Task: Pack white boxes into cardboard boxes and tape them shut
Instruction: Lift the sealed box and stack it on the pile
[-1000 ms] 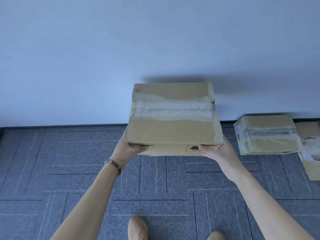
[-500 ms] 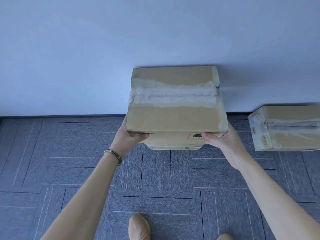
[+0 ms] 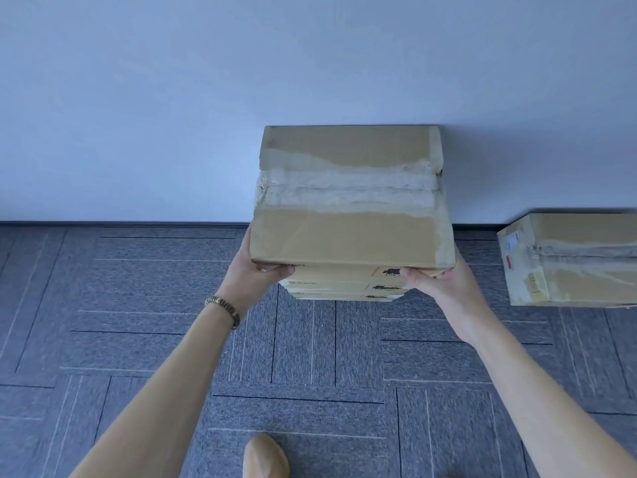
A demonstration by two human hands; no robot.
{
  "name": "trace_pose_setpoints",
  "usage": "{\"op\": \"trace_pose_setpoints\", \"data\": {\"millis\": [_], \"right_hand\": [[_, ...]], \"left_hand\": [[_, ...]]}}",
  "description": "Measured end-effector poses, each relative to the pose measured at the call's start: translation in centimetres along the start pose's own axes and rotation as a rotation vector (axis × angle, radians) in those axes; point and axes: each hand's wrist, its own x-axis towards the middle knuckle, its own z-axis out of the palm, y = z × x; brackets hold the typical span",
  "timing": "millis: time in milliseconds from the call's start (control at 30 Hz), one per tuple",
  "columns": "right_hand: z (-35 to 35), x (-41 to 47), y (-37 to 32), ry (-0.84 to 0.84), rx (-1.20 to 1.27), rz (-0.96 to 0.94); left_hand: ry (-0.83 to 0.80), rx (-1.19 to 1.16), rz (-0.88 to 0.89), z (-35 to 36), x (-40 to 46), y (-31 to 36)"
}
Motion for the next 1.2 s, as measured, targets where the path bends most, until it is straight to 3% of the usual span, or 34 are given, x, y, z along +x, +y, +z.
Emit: {"op": "trace_pose_setpoints", "data": {"millis": [300,600,900,1200], "right_hand": [[-0.5,-0.8,-1.1,0.006,-0.118,0.097],[-1.1,-2.8,-4.7,-0.014,-0.287,0.260],[-3.2,-11.4,-15.1,-0.049,-0.589,0.256],[-11.5,-26.3,-25.2,-0.009,-0.865,0.137]], "left_hand": [[-0.025,0.078,-0.073,-0.4,-0.8,0.4],[-0.059,0.489,-0.179,-1.7,-2.8,5.4],[-0.226,0.925,-0.186,0.0,-11.3,16.7],[-0.344,1.053,-0.015,9.0,-25.2,30.2]]}}
